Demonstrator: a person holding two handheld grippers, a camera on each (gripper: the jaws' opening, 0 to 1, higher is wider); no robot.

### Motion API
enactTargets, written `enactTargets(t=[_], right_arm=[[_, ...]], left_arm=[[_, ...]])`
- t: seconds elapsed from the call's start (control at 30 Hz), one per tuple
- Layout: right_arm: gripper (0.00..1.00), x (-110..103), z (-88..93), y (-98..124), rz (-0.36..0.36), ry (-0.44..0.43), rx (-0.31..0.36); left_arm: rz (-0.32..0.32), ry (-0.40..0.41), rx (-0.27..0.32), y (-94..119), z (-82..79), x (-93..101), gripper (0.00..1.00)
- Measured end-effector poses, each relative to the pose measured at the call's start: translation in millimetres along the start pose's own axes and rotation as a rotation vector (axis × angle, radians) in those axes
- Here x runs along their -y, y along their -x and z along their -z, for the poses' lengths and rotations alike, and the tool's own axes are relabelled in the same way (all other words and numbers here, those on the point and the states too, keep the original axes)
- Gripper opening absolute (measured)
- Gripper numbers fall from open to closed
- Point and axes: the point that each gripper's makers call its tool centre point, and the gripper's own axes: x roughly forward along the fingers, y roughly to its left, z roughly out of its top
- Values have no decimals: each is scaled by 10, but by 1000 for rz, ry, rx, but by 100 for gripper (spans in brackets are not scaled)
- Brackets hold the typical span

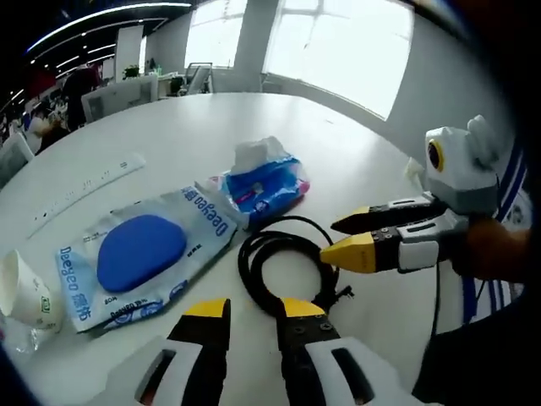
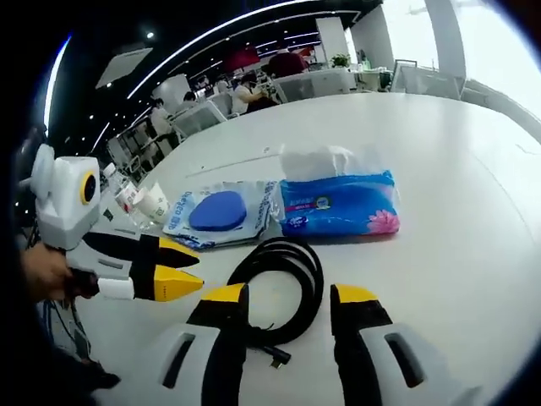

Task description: Arrange the tabletop items into an orderly group along one side of the table until the central work area is clear of visible clutter.

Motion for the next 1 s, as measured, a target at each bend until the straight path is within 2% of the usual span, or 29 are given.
enactTargets(t=[0.27,0.43,0.5,0.73,0.87,1.0], right_arm=[[59,-130,6,130,-52,59,34],[71,-192,-11,201,-79,113,55],[78,-213,-45,251,-84,127,56],[86,-253,-220,467,-108,181,90],[91,-242,-232,576,-112,197,90],[96,-207,-207,660,-116,206,91]], left_arm=[[-1,13,74,264,89,43,29],[4,20,141,559,101,45,37],[-18,13,152,674,138,-9,38],[-84,29,200,1115,275,-248,47],[-121,24,195,1352,413,-368,52],[-148,46,224,1625,511,-503,61]])
